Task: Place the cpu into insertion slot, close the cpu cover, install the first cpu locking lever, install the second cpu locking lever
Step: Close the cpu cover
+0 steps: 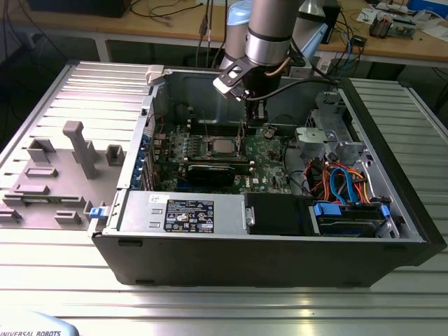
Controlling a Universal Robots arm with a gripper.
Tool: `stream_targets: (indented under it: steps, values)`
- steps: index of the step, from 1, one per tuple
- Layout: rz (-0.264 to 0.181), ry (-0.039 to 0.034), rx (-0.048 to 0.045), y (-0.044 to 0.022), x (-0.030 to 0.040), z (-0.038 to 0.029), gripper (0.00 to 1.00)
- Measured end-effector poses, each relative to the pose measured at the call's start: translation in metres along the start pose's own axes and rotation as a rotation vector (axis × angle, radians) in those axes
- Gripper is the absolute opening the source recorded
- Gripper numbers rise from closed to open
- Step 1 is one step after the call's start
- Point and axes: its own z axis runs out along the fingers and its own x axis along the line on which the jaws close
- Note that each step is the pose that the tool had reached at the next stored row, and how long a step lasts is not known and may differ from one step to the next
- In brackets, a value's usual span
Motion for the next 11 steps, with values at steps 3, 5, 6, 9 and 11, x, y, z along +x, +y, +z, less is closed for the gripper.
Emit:
stream_targets:
  steps: [3,5,6,9,11]
  values:
    - [0.000,0.0000,0.0000,-0.0031,0.0002,0.0001,0.11]
    - [0.000,-0.0001,0.0001,-0.0045,0.0003,0.0001,0.11]
    - [0.000,0.0000,0.0000,-0.0048,0.0003,0.0002,0.11]
    - [0.000,0.0000,0.0000,-0.0052,0.0003,0.0002,0.11]
    - [0.000,0.0004,-0.0002,-0.0064,0.0005,0.0013,0.11]
